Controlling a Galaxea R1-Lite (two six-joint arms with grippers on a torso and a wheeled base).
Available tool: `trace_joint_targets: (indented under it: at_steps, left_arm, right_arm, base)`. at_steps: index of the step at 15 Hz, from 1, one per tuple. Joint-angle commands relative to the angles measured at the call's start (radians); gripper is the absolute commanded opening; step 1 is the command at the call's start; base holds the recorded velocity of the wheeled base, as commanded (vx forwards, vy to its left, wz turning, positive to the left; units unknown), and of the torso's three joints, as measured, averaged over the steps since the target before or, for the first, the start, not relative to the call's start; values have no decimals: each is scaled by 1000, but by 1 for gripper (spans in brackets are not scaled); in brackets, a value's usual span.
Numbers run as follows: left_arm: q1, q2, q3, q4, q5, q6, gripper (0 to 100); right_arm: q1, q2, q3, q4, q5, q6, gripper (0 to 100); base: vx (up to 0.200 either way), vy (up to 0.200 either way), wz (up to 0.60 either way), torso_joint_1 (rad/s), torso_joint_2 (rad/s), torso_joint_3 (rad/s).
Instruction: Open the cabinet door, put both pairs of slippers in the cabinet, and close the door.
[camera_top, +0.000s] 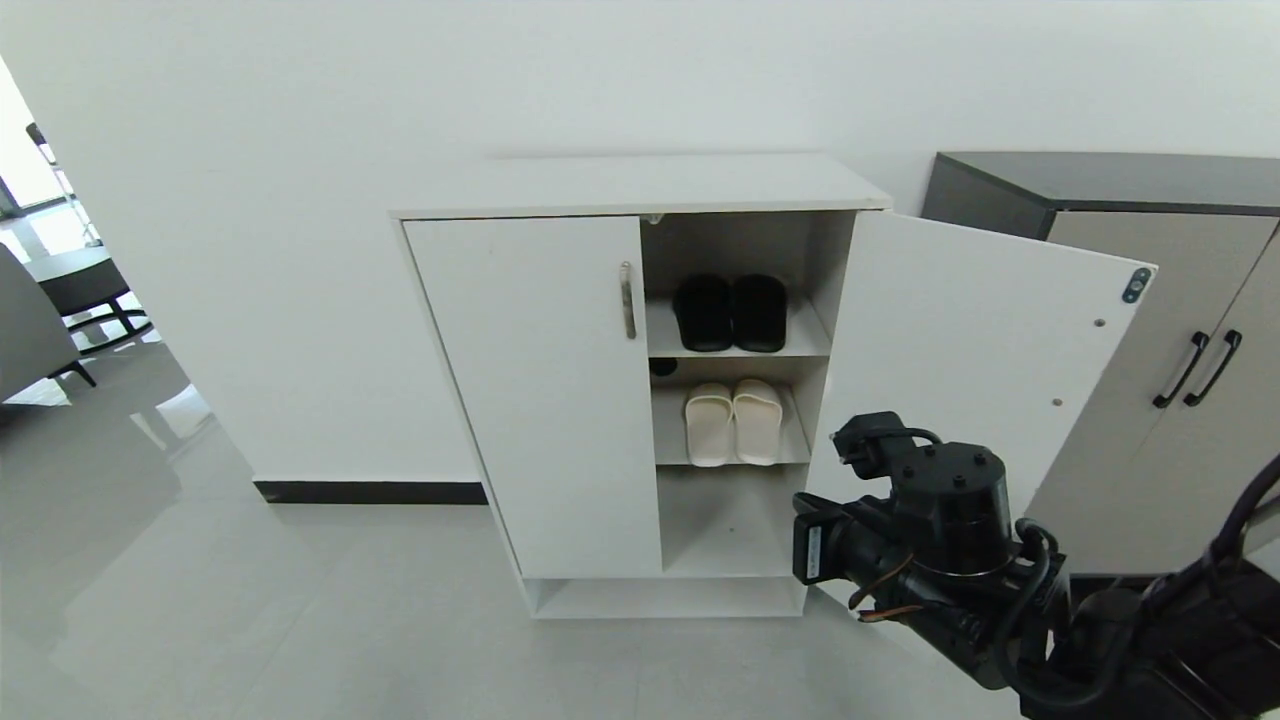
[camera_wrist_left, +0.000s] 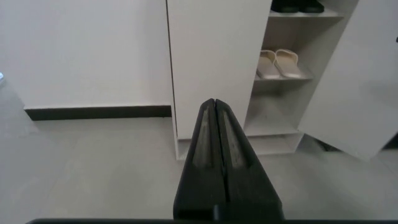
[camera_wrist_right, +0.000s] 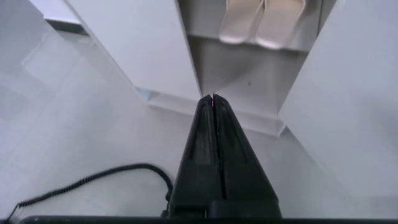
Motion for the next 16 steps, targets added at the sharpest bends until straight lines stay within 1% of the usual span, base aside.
trace_joint_targets:
  at_steps: [1, 8, 11, 16]
  left_arm:
    - [1, 1, 0, -1, 0, 0, 0]
    - [1, 1, 0, -1, 1, 0, 0]
    - [1, 1, 0, -1, 1, 0, 0]
    - [1, 1, 0, -1, 1, 0, 0]
  right_arm:
    - [0, 9, 0, 0, -2, 0, 0]
    - [0, 17, 0, 1, 0, -2, 0]
    - [0, 23, 0, 1, 0, 0, 0]
    - [0, 22, 0, 0, 0, 0, 0]
  base:
    - [0, 0, 0, 0, 0, 0]
    - [0, 0, 0, 0, 0, 0]
    - [0, 0, 0, 129, -318, -196]
    - [0, 0, 0, 193, -465, -272]
